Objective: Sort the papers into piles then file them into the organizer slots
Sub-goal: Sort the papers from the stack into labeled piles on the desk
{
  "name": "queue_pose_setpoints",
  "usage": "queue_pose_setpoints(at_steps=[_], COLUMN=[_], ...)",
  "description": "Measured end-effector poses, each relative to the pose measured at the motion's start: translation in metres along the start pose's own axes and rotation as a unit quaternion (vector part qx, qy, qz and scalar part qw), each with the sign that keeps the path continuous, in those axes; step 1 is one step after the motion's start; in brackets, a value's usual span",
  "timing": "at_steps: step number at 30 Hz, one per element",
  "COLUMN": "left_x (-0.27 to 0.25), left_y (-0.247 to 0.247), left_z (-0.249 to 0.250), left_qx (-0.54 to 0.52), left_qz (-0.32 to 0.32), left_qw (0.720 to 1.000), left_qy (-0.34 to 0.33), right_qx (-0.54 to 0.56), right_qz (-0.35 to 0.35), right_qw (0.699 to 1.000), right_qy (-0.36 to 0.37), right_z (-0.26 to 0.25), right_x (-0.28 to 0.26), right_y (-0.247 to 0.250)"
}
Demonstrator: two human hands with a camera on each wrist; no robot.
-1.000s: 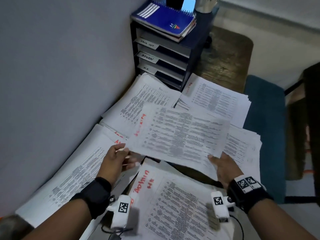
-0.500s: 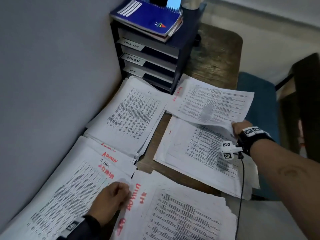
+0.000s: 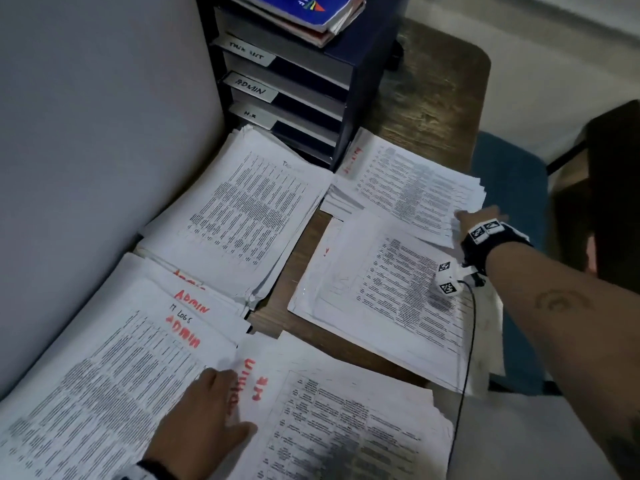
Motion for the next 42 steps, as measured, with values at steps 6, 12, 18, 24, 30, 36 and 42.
queue_pose_setpoints(at_steps=[6,12,18,24,30,36,42], left_x=[-0.011,-0.020,-0.035,-0.046,-0.052,-0.058,-0.059], left_y=[-0.004,-0.010,-0.016,-0.021,-0.024,-0.019,-0.008], left_z=[0.009,0.011,0.007,0.000,-0.003,0.000,-0.009], left_qx=[0.066,0.029,0.022,-0.024,-0.130,-0.161,-0.259], left_qz=[0.001,0.012,0.022,0.010,0.009,0.011,0.078], left_qw=[0.998,1.000,0.999,0.998,0.985,0.985,0.961], left_qy=[-0.019,0.003,0.025,0.055,0.117,0.066,0.049], right_qx=[0.048,0.113,0.056,-0.014,-0.049,-0.038,-0.052], right_qz=[0.029,-0.133,-0.282,-0.320,-0.275,-0.272,-0.281], right_qw=[0.977,0.933,0.887,0.869,0.884,0.886,0.884], right_qy=[0.207,0.314,0.361,0.379,0.374,0.374,0.369], right_z=[-0.015,0.000,0.042,0.075,0.077,0.078,0.077], right_x=[-0.070,-0.196,-0.295,-0.335,-0.348,-0.353,-0.350], right_y=[0.009,0.004,-0.019,-0.039,-0.042,-0.034,-0.016])
Point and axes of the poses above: each hand's wrist, its own x-axis towards the middle knuckle, its own y-axis out of the back of the hand, z = x × y, the point moved 3 cm from there along x, towards the middle knuckle, and after that the axes turned 13 degrees about z, right-handed, at the moved point
